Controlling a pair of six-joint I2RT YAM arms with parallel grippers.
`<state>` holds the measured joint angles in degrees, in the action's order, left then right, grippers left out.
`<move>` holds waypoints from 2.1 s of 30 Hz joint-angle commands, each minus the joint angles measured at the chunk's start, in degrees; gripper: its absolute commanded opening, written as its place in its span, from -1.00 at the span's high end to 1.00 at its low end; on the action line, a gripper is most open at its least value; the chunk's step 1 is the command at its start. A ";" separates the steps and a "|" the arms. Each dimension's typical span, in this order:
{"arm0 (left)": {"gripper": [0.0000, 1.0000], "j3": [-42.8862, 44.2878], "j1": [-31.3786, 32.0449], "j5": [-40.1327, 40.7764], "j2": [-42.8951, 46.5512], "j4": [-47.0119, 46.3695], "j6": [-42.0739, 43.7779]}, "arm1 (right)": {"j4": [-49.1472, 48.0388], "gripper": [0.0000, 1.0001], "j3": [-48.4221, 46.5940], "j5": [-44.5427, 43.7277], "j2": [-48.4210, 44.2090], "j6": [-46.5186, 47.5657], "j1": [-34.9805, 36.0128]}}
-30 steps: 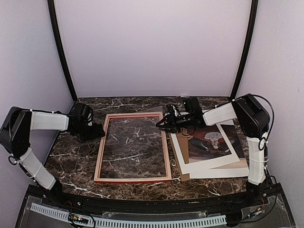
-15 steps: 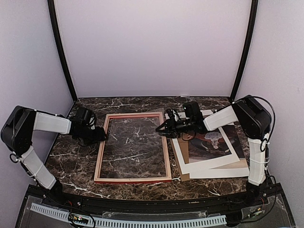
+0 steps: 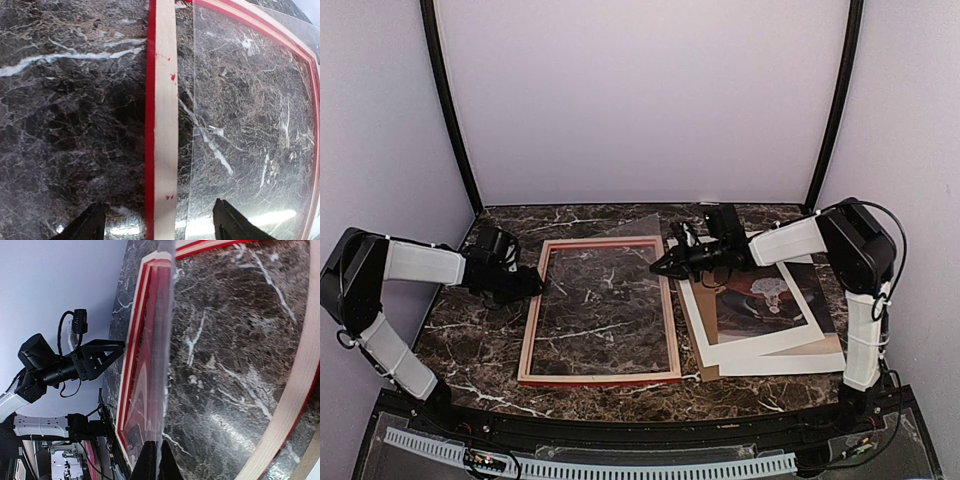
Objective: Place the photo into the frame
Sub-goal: Place the glass panel at the frame body.
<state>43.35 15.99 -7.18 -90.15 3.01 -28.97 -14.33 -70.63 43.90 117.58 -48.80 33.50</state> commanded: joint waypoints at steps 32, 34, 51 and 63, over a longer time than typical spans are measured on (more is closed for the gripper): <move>-0.98 10.96 -15.81 21.07 23.64 19.23 7.84 | -8.38 1.00 -12.59 -1.21 3.56 -16.48 4.53; -0.97 10.30 -15.81 17.38 23.30 17.60 7.75 | -10.27 1.00 -9.72 -1.52 4.62 -16.51 3.44; -0.95 5.42 -10.85 5.76 19.27 11.74 6.62 | -6.18 1.00 -4.80 -1.65 6.69 -9.83 0.02; -0.95 5.61 -7.52 6.56 16.37 10.65 6.12 | -1.55 1.00 -5.48 -0.75 6.39 -6.17 -0.01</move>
<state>49.65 7.81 -0.47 -73.56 14.76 -22.55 -16.95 -74.89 42.46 124.99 -57.21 33.74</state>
